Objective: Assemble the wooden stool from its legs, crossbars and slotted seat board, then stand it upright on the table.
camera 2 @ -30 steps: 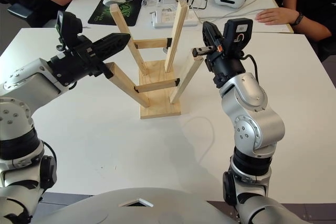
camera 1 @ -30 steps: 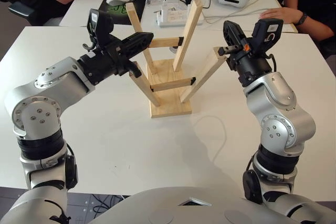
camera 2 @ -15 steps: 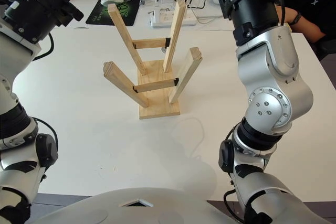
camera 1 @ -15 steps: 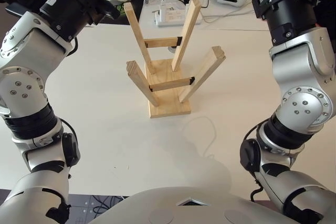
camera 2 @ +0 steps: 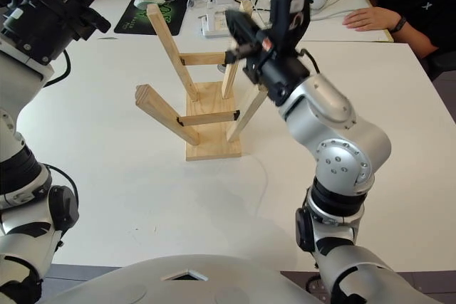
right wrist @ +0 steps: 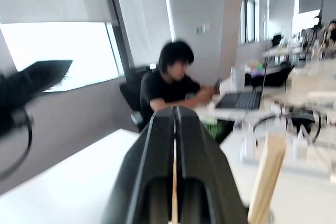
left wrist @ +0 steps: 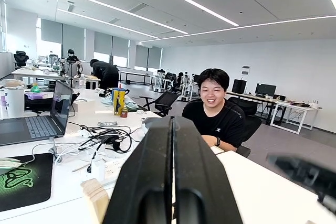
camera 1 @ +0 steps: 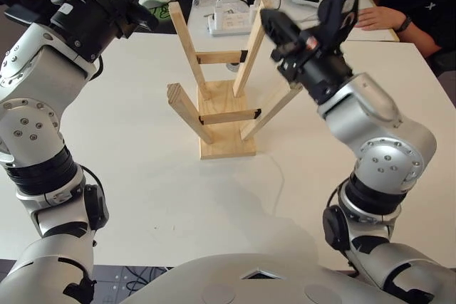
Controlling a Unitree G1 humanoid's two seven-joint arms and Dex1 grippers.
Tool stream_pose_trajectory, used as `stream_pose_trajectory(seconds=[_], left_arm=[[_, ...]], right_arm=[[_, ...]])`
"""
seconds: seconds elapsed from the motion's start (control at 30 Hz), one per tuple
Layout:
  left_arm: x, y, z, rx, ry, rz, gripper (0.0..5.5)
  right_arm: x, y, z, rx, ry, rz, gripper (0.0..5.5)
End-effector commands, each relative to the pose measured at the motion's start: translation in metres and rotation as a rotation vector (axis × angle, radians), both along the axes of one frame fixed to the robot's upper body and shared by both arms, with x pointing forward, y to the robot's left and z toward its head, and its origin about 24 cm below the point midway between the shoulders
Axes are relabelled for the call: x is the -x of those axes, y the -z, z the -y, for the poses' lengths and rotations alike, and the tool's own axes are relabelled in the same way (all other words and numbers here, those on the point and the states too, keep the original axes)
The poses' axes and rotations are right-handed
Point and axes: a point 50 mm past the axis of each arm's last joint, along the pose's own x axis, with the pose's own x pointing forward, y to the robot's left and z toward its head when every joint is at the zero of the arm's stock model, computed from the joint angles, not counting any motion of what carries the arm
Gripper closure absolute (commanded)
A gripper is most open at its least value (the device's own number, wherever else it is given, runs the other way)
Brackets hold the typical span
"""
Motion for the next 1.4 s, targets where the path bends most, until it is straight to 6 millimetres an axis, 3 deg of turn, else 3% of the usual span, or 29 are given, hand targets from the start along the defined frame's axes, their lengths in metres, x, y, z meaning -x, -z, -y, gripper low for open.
stream_pose_trajectory(seconds=[0.03,0.13,0.23,0.3,0.43,0.47,0.5,0.67,0.73,0.8,0.87,0.93,1.0,1.07,1.17,1.4], left_arm=[[0.008,0.013,-0.004,0.018,-0.046,-0.026,5.50],[0.012,0.018,-0.008,0.027,-0.073,-0.034,5.50],[0.014,0.019,-0.011,0.026,-0.088,-0.036,5.50],[0.013,0.018,-0.011,0.026,-0.085,-0.036,5.50],[0.010,0.017,-0.004,0.030,-0.050,-0.042,5.50],[0.010,0.017,-0.003,0.029,-0.041,-0.044,5.50],[0.008,0.017,-0.001,0.024,-0.033,-0.048,5.50],[0.010,0.021,0.000,0.032,-0.037,-0.061,5.50],[0.009,0.024,0.002,0.036,-0.035,-0.071,5.50],[0.010,0.027,0.000,0.038,-0.046,-0.079,5.50],[0.012,0.028,-0.004,0.034,-0.074,-0.078,5.50],[0.012,0.030,-0.012,0.017,-0.110,-0.076,5.50],[0.010,0.030,-0.019,0.001,-0.132,-0.071,5.50],[0.009,0.030,-0.021,-0.009,-0.136,-0.068,5.50],[0.007,0.030,-0.024,-0.019,-0.137,-0.065,5.50],[0.008,0.033,-0.036,-0.023,-0.177,-0.071,5.50]], right_arm=[[-0.007,-0.035,0.023,-0.086,0.090,0.130,5.47],[-0.009,-0.035,0.025,-0.048,0.074,0.128,5.47],[-0.001,-0.019,0.015,0.037,-0.031,0.073,5.47],[0.005,0.003,0.006,0.114,-0.095,-0.008,5.47],[0.020,0.099,-0.014,0.359,-0.208,-0.451,5.47],[0.019,0.105,-0.014,0.380,-0.178,-0.473,5.47],[0.016,0.098,-0.014,0.314,-0.156,-0.464,5.47],[-0.002,0.019,0.003,0.037,-0.037,-0.117,5.47],[-0.006,0.004,0.015,-0.077,-0.017,-0.089,5.47],[-0.016,0.000,0.033,-0.209,0.004,-0.140,5.47],[-0.030,0.012,0.053,-0.193,0.064,-0.214,5.47],[-0.040,0.053,0.068,0.093,0.156,-0.330,5.47],[-0.038,0.092,0.071,0.271,0.122,-0.417,5.47],[-0.030,0.112,0.063,0.366,0.041,-0.405,5.47],[-0.019,0.121,0.046,0.448,-0.096,-0.341,5.47],[0.001,0.119,0.020,0.484,-0.360,-0.262,5.47]])
